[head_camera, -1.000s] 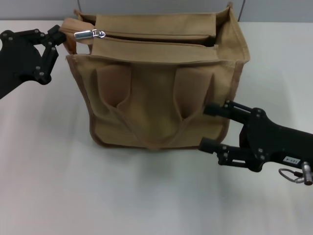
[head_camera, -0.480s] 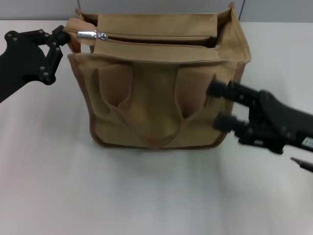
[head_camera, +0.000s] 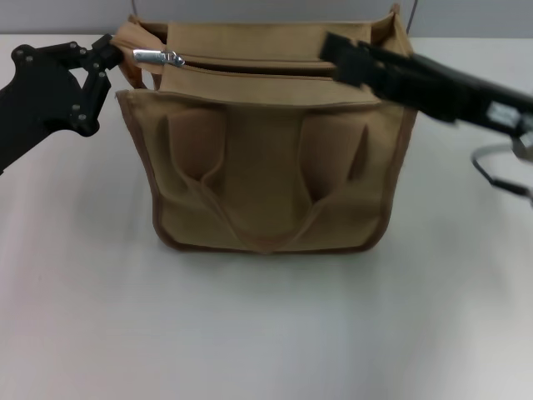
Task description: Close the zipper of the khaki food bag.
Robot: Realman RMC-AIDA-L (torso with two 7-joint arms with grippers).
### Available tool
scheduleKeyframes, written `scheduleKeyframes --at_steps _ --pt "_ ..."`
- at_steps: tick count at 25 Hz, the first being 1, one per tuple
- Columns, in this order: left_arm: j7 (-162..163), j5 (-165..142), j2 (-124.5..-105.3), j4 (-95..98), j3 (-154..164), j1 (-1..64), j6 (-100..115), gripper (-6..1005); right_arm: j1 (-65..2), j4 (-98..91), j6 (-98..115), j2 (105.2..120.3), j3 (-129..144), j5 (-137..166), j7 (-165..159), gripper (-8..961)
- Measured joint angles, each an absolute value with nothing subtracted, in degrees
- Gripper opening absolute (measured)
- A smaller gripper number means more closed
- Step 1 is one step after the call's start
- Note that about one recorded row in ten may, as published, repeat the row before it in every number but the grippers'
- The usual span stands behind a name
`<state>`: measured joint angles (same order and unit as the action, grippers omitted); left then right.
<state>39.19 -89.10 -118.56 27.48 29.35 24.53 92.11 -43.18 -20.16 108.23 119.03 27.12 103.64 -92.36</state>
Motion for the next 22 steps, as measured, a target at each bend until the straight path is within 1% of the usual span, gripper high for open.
scheduleKeyframes --at_steps 1,5,13,22 --pt "39.19 -89.1 -118.56 27.48 29.35 24.53 92.11 25 -43.18 -20.16 108.23 119.03 27.12 103.64 -92.36 823" --pt "39.15 -89.09 -118.56 27.12 29.35 24.77 92.35 25 -47.16 -23.97 100.62 118.94 32.22 103.93 -103.88 823" --pt "38.32 -89.09 -118.56 26.89 29.46 24.85 92.32 26 -51.41 -26.3 91.12 118.86 39.44 103.96 -115.27 823" --pt "37.61 -88.47 -118.56 26.71 29.49 24.44 93.45 25 -55.08 -26.74 88.28 118.6 44.69 104.0 -122.4 818"
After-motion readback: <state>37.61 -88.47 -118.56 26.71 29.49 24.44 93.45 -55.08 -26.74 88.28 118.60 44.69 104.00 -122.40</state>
